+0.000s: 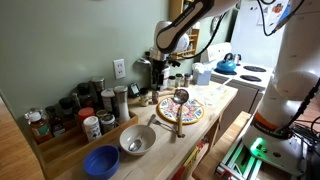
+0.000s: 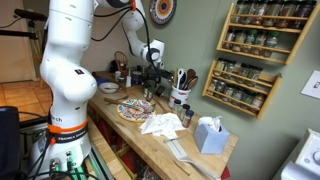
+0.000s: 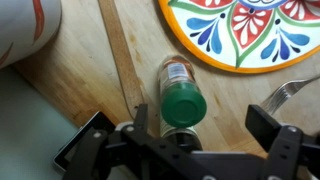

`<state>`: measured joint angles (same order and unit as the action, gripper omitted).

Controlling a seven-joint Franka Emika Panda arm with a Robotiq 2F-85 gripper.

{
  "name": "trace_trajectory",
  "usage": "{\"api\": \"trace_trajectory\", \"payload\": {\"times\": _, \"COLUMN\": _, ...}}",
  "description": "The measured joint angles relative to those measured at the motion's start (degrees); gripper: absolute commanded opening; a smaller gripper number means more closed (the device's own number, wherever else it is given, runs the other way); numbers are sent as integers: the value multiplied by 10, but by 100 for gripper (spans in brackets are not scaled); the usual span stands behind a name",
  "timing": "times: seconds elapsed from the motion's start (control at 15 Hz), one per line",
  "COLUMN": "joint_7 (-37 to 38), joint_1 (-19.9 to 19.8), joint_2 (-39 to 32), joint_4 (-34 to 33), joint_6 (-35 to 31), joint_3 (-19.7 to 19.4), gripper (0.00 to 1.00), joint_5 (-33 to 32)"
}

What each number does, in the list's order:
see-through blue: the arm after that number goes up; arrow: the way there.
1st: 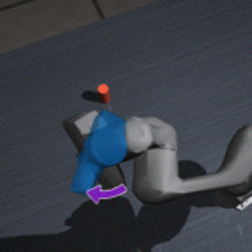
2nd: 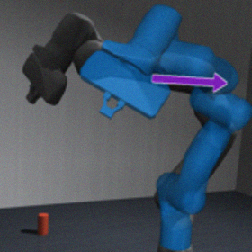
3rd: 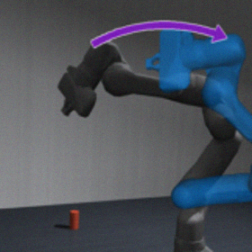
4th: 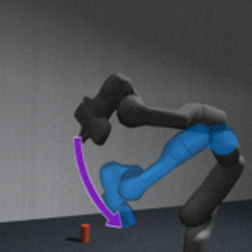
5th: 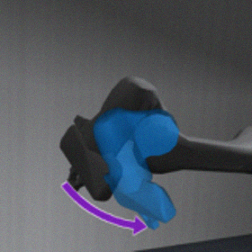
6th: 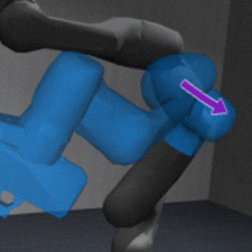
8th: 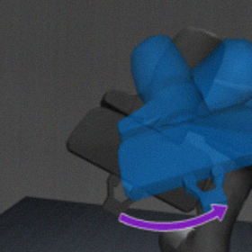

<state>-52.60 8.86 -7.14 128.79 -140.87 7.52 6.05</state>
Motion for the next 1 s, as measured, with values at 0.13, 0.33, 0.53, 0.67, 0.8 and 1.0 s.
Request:
{"api": "trace_trajectory", "payload": {"times": 0.13, "joint_7": -2, "joint_1": -4, "joint_2": -9, "joint_4": -2, "joint_6": -7, "joint_3": 2, "gripper": 100, "joint_5": 0}}
{"api": "trace_trajectory", "payload": {"times": 0.33, "joint_7": -2, "joint_1": -10, "joint_2": -20, "joint_4": -12, "joint_6": -7, "joint_3": 4, "gripper": 74, "joint_5": 0}}
{"api": "trace_trajectory", "payload": {"times": 0.53, "joint_7": -2, "joint_1": -14, "joint_2": -28, "joint_4": -20, "joint_6": -7, "joint_3": 7, "gripper": 50, "joint_5": 0}}
{"api": "trace_trajectory", "payload": {"times": 0.67, "joint_7": -2, "joint_1": -15, "joint_2": -34, "joint_4": -25, "joint_6": -7, "joint_3": 8, "gripper": 35, "joint_5": -2}}
{"api": "trace_trajectory", "payload": {"times": 0.8, "joint_7": -2, "joint_1": -16, "joint_2": -38, "joint_4": -29, "joint_6": -7, "joint_3": 8, "gripper": 20, "joint_5": -3}}
{"api": "trace_trajectory", "payload": {"times": 1.0, "joint_7": -1, "joint_1": -16, "joint_2": -40, "joint_4": -30, "joint_6": -7, "joint_3": 9, "gripper": 20, "joint_5": -7}}
